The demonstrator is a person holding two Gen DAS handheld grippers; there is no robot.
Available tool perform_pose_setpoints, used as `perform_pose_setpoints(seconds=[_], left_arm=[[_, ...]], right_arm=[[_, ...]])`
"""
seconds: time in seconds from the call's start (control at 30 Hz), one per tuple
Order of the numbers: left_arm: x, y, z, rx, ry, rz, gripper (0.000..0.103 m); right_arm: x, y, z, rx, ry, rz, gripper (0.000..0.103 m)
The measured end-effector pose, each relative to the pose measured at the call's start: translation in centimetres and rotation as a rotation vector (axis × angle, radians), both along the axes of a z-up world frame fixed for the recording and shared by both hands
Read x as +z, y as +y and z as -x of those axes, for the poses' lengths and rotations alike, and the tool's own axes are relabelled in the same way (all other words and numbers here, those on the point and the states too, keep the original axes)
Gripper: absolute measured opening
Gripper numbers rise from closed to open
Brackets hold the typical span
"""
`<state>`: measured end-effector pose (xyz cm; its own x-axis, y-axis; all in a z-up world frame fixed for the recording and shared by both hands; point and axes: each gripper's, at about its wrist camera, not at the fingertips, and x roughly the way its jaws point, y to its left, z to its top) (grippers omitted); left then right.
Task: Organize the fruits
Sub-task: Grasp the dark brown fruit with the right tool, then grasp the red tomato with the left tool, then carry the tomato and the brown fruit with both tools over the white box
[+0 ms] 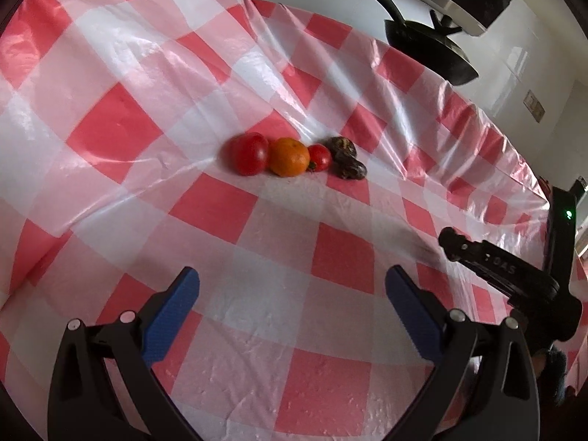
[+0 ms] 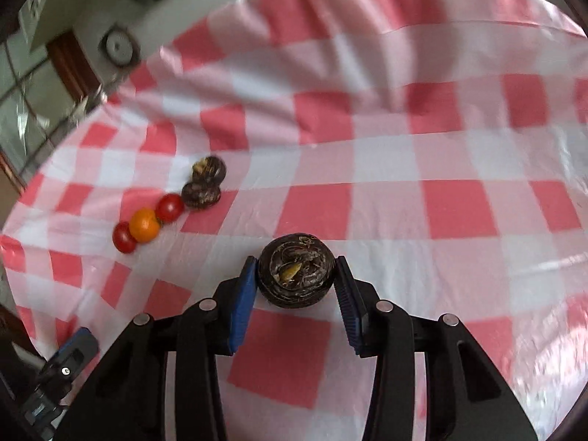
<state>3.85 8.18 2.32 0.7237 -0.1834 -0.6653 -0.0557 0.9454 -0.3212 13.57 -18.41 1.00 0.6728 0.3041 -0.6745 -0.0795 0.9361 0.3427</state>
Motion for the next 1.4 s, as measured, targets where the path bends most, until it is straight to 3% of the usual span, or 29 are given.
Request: perform_pose_setpoints(seconds=[0.17, 0.33, 0.4, 0.57, 0.67, 0.77, 0.9, 1.03, 1.17, 1.4], left_arm=[[-0.6, -0.1, -1.2, 0.002, 0.074, 0.002, 0.101], [0.0, -0.2, -5.2, 0.017, 0.105, -0.168, 0.101], [0.3, 0.0, -7.3, -0.002, 0.125, -0.228, 0.086], [-0.2, -0.3, -12.0, -0.08, 0.17, -0.395, 0.063], [-0.5, -0.6, -13.6, -0.111, 0.165, -0.457, 0.06], [-0.5, -0.8, -14.0, -0.12, 0.157, -0.491, 0.035], [-0.4, -1.9, -10.9, -0.185, 0.123, -0.438, 0.035], [-0.4, -3.4, -4.4, -0.208, 0.061, -0.294, 0.035], [-0.1, -3.4, 0.2, -0.168, 0.009, -0.169, 0.035], [0.3, -1.9, 3.0, -0.055, -0.026, -0.049, 0.035]], right_arm=[[-0.2, -0.9, -0.3, 0.012, 0.005, -0.069, 0.042], [-0.2, -1.1, -0.2, 0.019, -0.006, -0.091, 0.042], [-0.2, -1.2, -0.1, 0.02, -0.005, -0.091, 0.042], [-0.2, -1.1, -0.1, 0.021, -0.009, -0.089, 0.043], [-0.2, -1.2, -0.1, 0.018, -0.011, -0.092, 0.043], [-0.3, -1.2, -0.1, 0.018, -0.011, -0.093, 0.043], [-0.2, -1.2, -0.1, 0.019, -0.012, -0.095, 0.043], [-0.2, -1.2, 0.0, 0.019, -0.013, -0.094, 0.043], [-0.1, -1.2, 0.0, 0.019, -0.017, -0.098, 0.043], [-0.1, -1.2, 0.1, 0.018, -0.019, -0.101, 0.043]])
